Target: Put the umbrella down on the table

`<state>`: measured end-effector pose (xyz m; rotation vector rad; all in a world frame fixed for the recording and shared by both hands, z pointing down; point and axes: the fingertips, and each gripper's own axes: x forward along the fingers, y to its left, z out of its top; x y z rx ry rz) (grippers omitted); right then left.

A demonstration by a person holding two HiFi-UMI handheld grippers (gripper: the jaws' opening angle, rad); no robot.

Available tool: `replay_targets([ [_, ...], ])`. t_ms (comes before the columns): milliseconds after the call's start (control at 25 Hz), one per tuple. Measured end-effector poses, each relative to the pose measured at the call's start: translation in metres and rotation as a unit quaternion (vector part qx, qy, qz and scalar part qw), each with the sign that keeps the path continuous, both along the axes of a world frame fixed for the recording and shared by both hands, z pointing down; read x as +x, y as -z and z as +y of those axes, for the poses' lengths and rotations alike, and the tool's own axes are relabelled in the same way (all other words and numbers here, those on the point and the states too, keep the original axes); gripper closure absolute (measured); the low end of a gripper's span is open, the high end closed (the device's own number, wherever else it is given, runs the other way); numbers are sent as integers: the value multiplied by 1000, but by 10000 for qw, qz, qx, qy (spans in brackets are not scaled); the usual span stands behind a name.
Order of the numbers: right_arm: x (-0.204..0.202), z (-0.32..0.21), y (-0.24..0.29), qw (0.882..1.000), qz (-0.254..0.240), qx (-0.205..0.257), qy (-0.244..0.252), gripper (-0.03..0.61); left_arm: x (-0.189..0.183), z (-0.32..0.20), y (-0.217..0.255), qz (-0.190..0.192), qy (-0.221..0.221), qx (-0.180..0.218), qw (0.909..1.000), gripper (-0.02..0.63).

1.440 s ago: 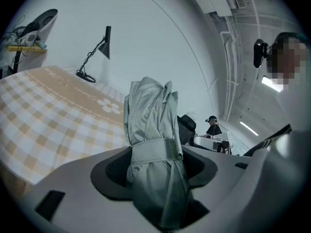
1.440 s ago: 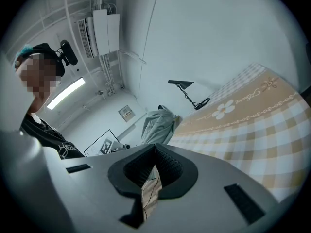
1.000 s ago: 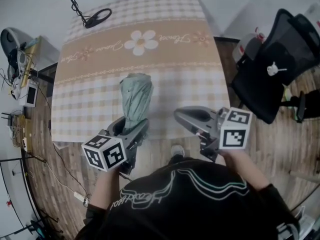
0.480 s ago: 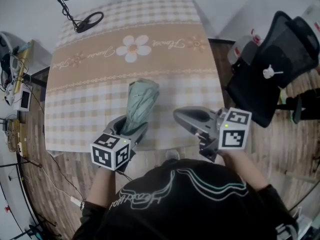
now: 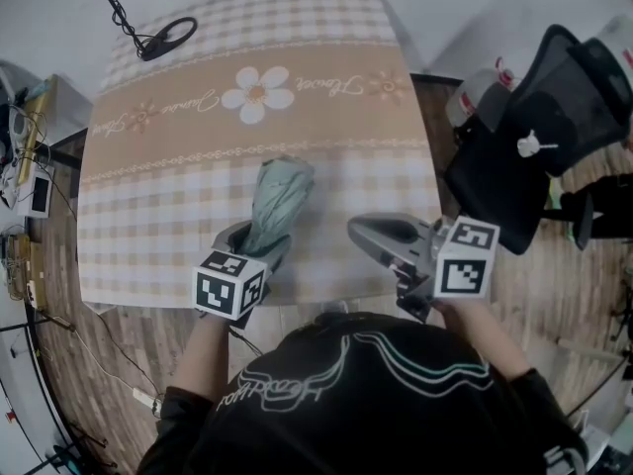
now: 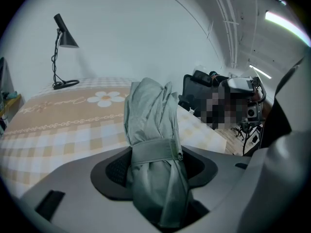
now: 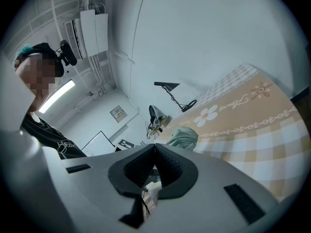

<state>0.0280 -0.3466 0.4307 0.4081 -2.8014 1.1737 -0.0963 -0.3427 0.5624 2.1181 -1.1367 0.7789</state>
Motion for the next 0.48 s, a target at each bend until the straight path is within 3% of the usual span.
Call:
replay_targets([
  [480, 15, -5, -11, 9998, 135, -96, -115, 566, -3, -15, -45, -283, 159, -379, 9988, 351],
])
